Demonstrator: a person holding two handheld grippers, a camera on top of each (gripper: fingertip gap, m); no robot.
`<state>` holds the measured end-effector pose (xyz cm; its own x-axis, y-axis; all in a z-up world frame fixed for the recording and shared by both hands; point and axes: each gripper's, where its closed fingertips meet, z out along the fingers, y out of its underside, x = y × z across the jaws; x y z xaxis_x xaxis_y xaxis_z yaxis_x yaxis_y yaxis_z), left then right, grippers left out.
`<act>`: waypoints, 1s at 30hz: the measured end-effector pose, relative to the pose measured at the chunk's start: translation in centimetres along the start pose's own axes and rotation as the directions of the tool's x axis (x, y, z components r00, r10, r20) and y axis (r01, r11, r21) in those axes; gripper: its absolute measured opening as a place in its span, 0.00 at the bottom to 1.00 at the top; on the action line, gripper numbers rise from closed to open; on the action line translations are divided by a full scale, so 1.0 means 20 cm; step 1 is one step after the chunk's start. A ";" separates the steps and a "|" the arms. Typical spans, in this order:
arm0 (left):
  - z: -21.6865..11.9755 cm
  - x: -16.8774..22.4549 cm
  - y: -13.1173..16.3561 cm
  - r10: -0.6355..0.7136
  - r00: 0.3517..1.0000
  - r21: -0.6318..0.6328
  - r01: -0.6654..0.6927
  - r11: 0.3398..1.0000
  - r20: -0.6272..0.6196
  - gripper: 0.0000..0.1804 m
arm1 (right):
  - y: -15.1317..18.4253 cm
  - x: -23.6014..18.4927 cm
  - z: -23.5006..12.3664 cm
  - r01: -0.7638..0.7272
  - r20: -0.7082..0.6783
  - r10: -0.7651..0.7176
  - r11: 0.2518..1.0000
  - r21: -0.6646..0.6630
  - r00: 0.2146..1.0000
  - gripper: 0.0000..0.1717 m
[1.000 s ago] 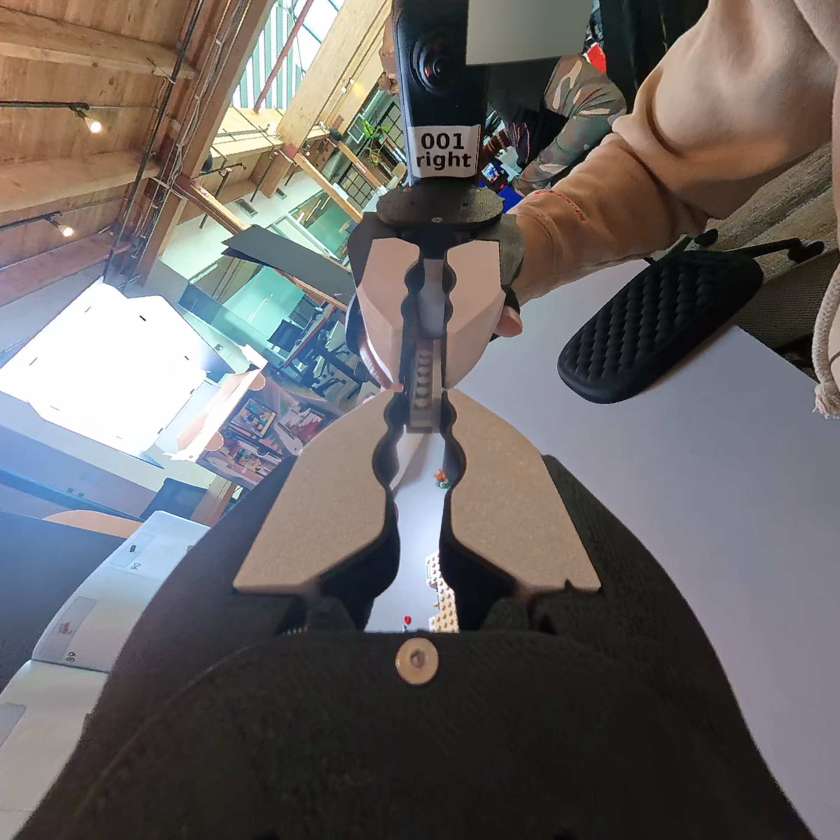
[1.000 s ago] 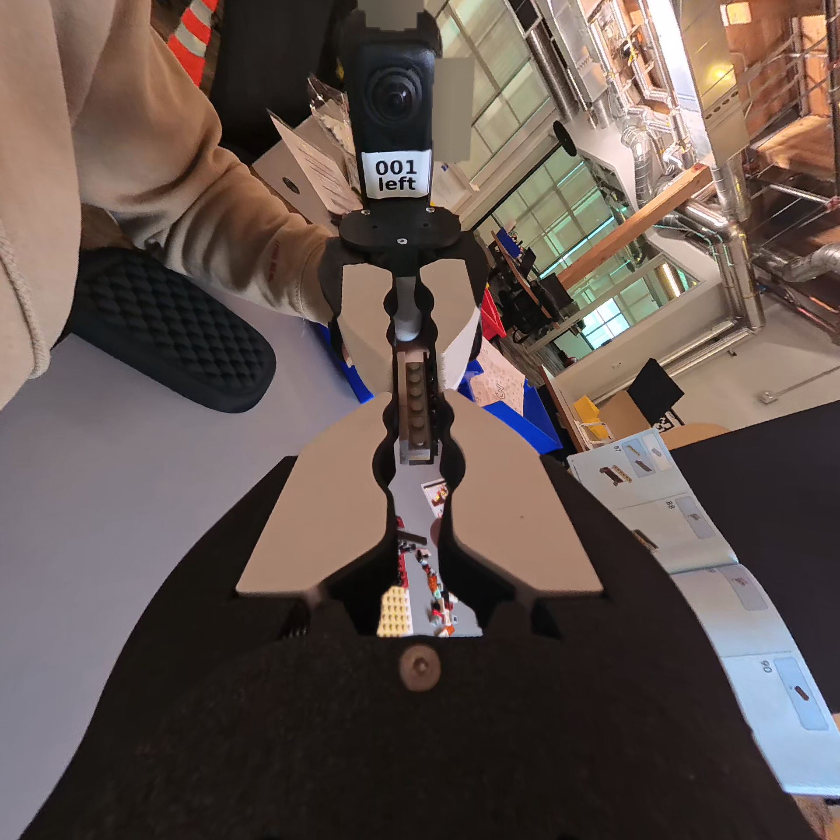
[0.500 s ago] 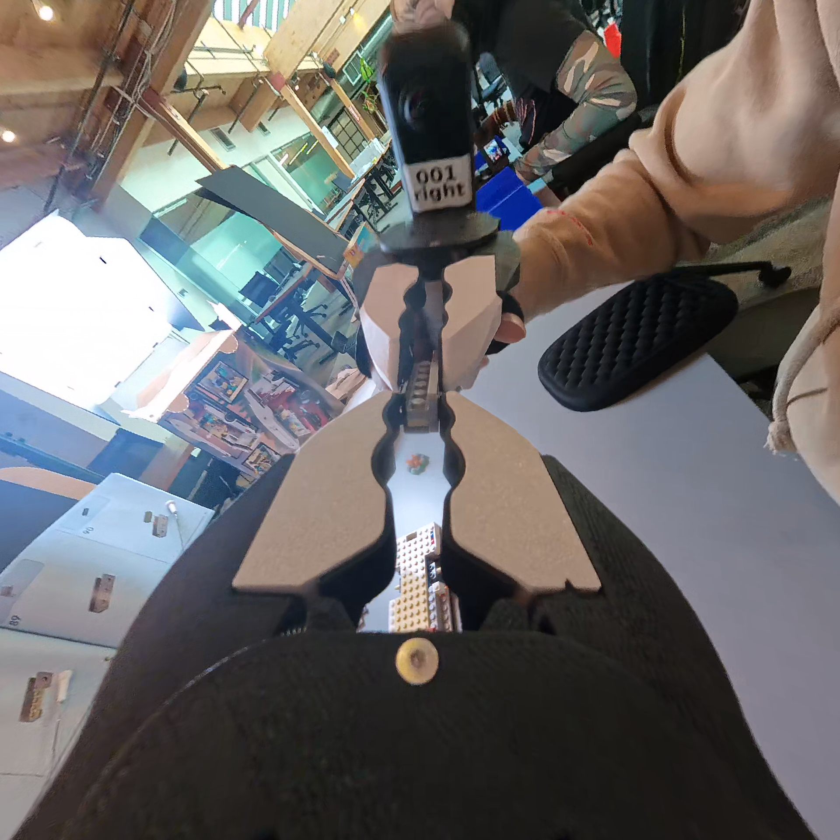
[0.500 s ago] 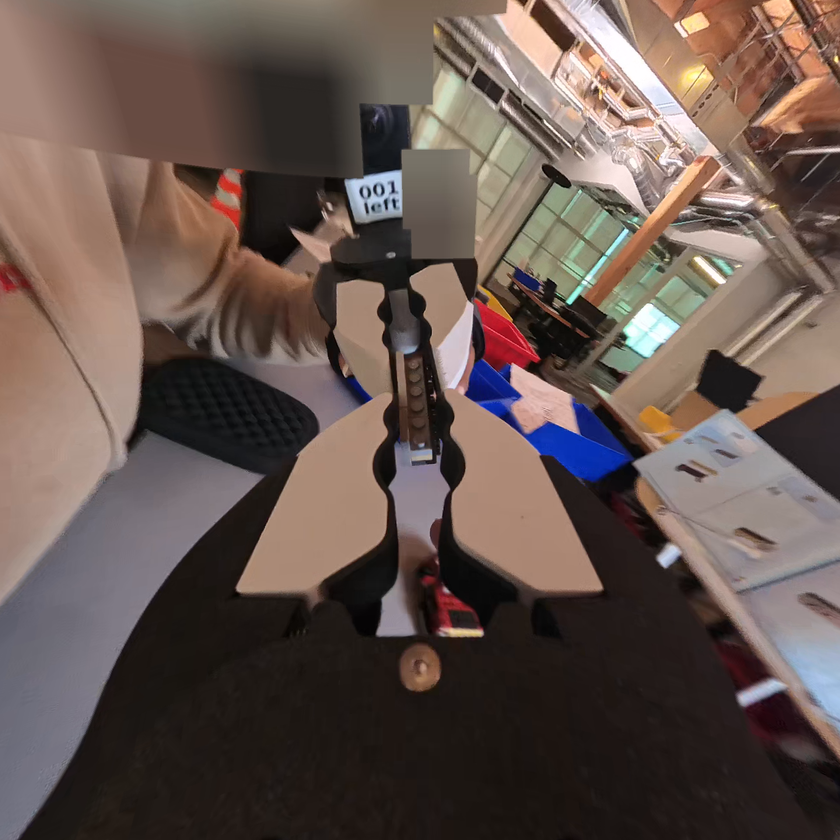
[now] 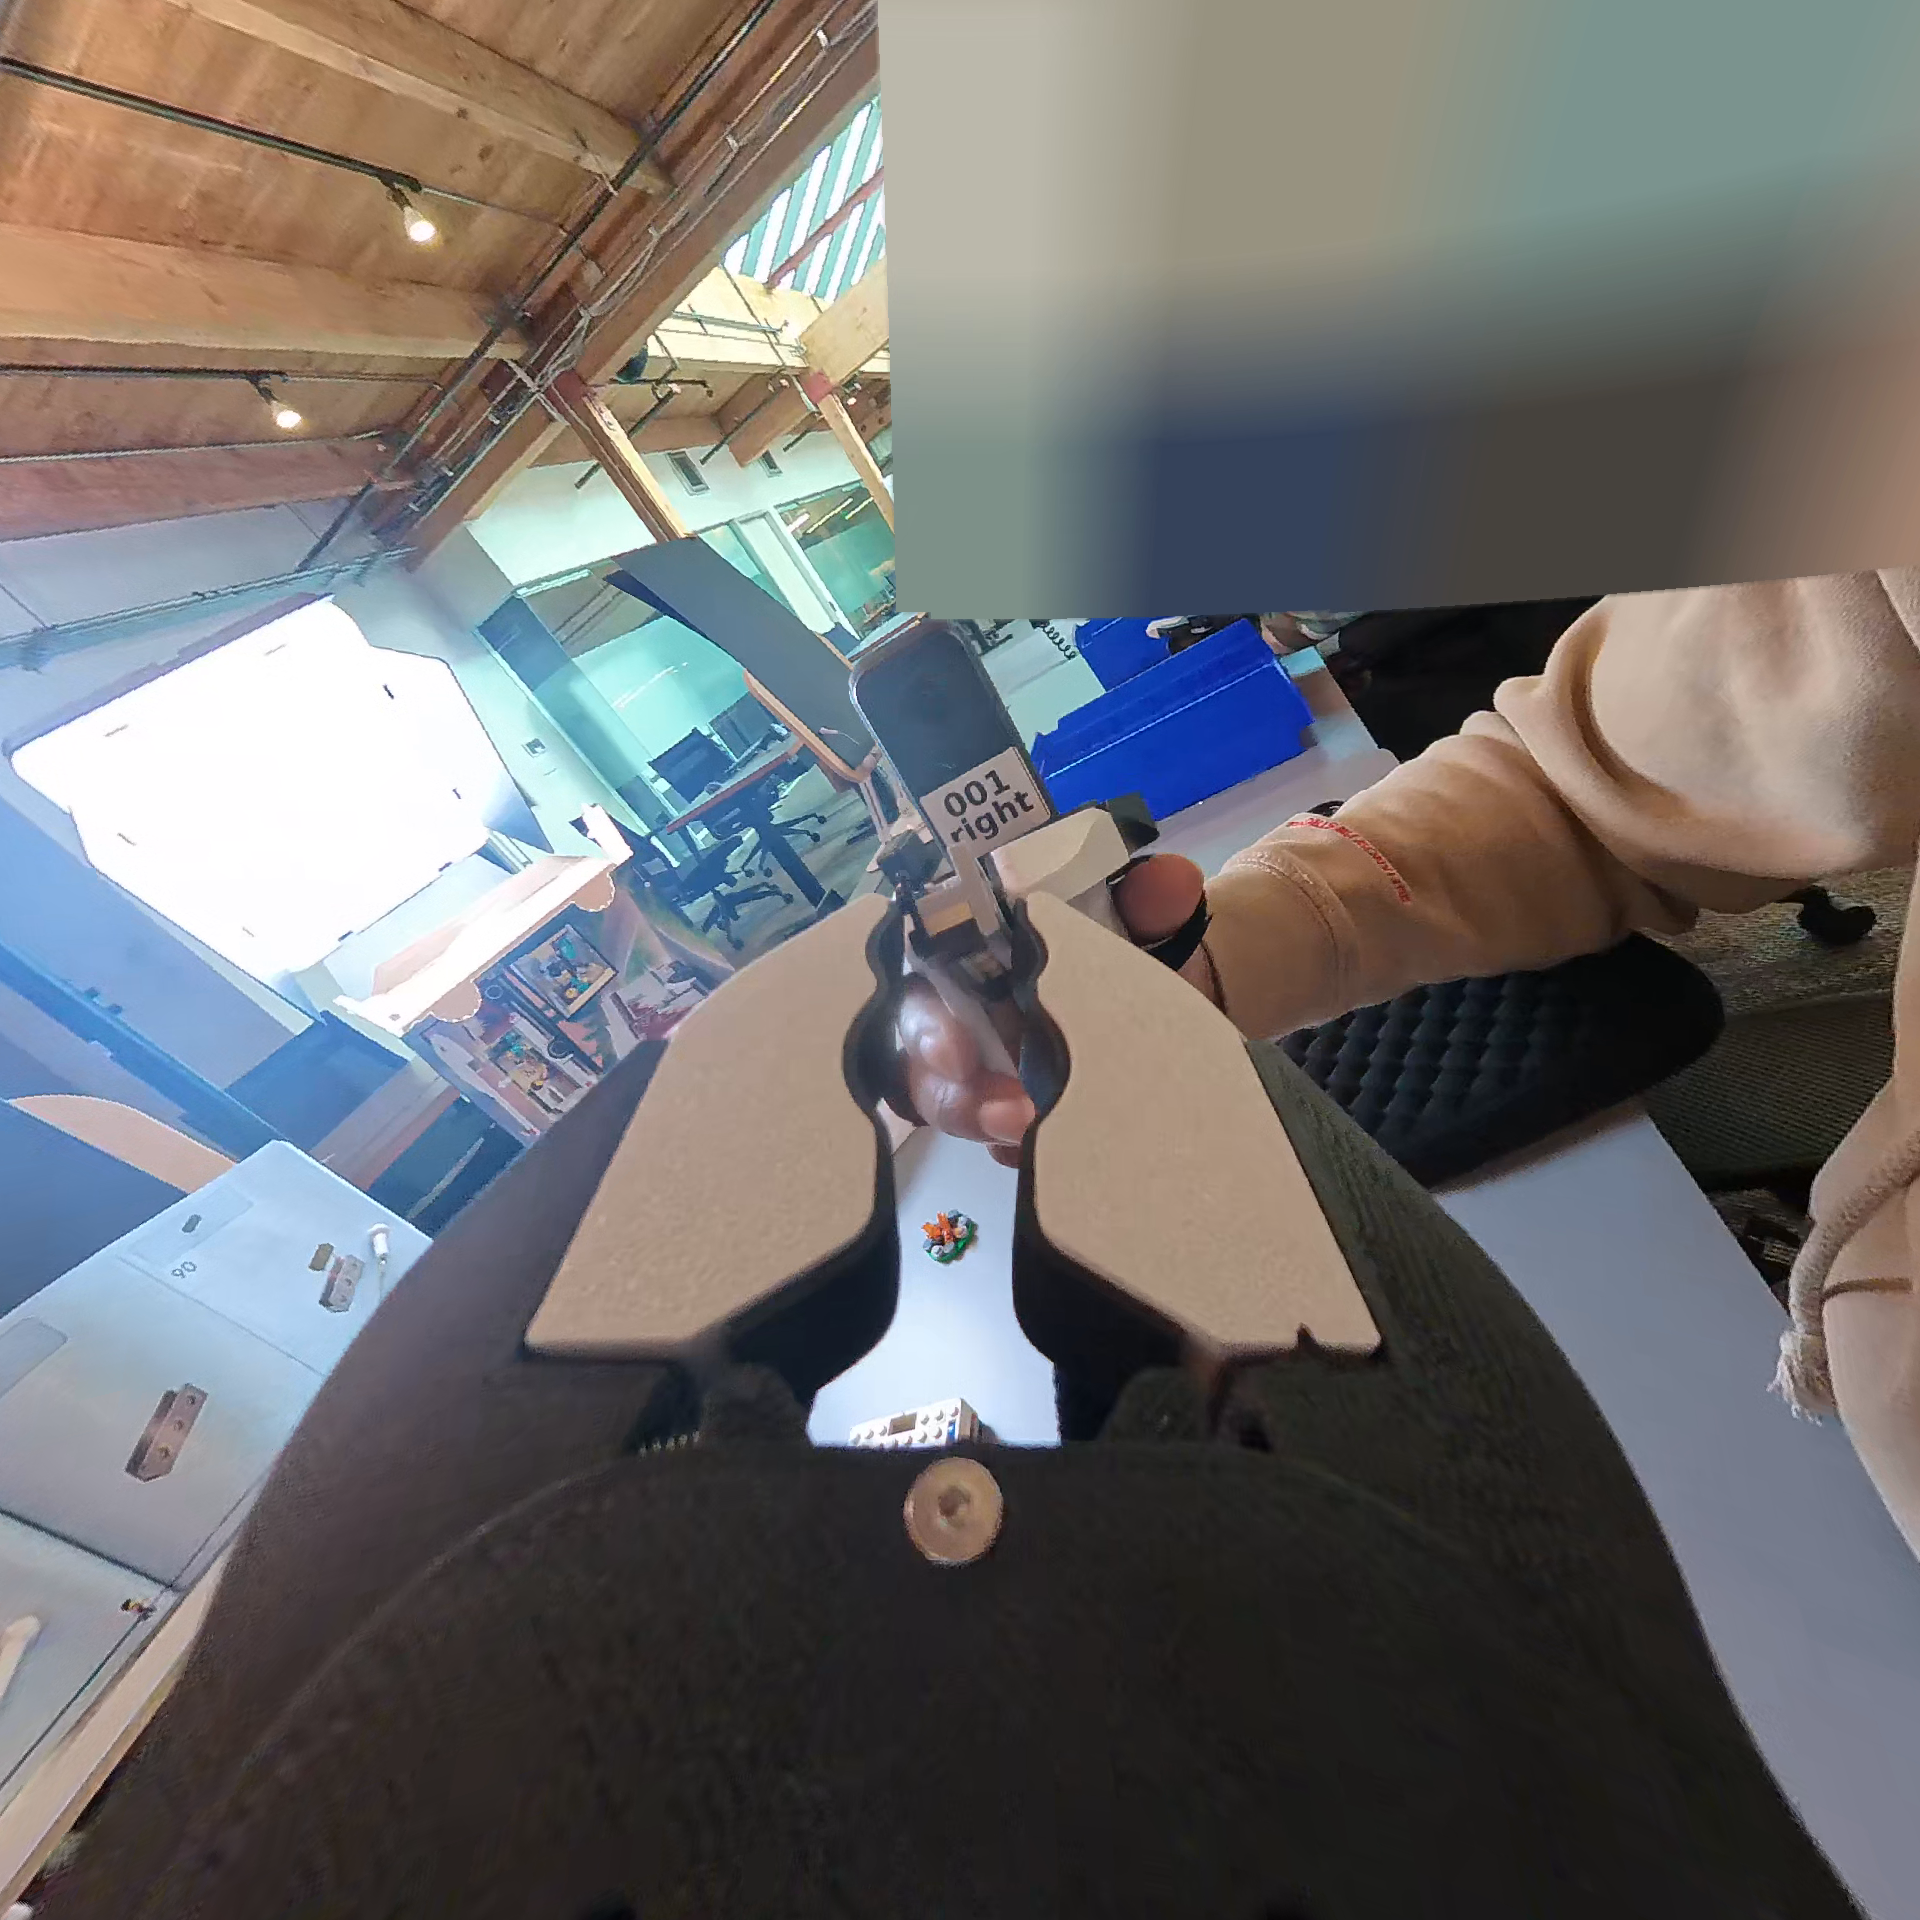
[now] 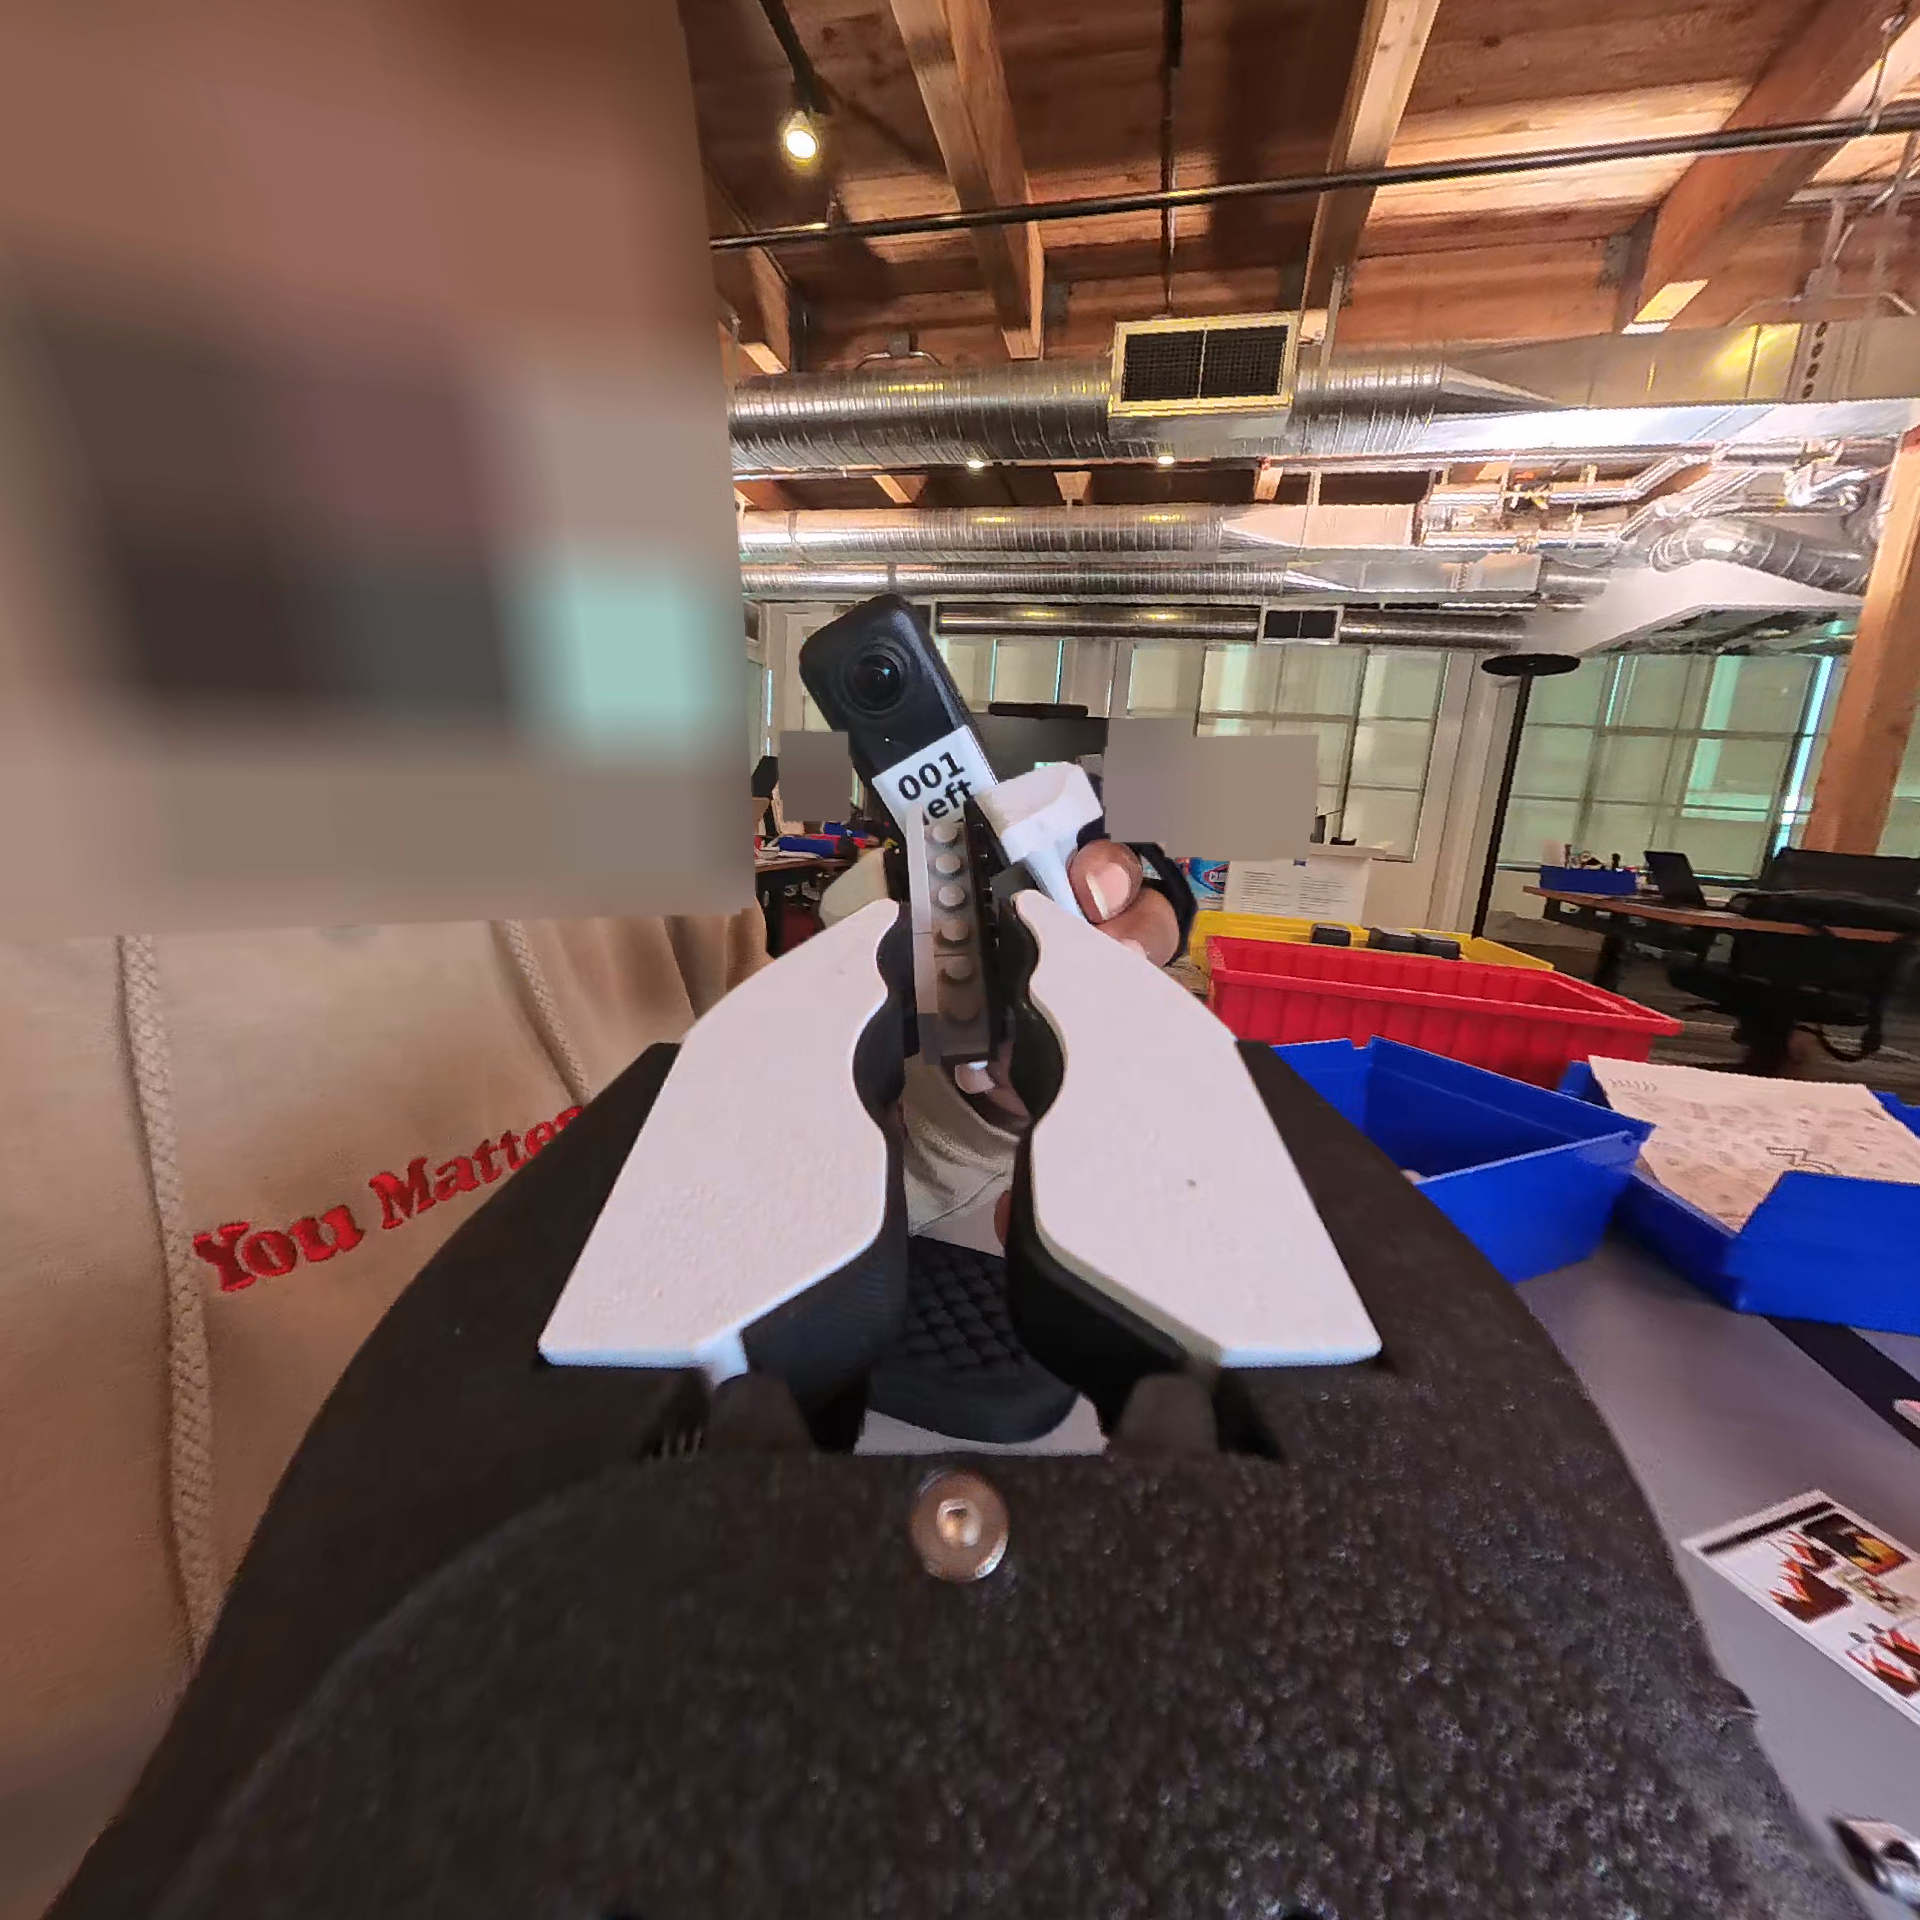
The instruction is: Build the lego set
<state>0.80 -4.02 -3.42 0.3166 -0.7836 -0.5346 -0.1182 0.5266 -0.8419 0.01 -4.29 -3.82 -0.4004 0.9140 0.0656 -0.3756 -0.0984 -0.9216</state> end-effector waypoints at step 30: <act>-0.02 -0.16 0.14 -0.387 0.913 0.078 0.380 0.922 0.127 0.10 | 0.06 0.22 -0.03 0.620 -0.281 -0.802 0.589 -0.518 0.527 0.10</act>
<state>-0.89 -0.10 -4.13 0.4546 -0.8774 -0.1531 0.0850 0.2138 -0.9732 -1.58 -0.15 -4.85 0.3246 0.6713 0.6663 -0.0361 0.7127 -0.7005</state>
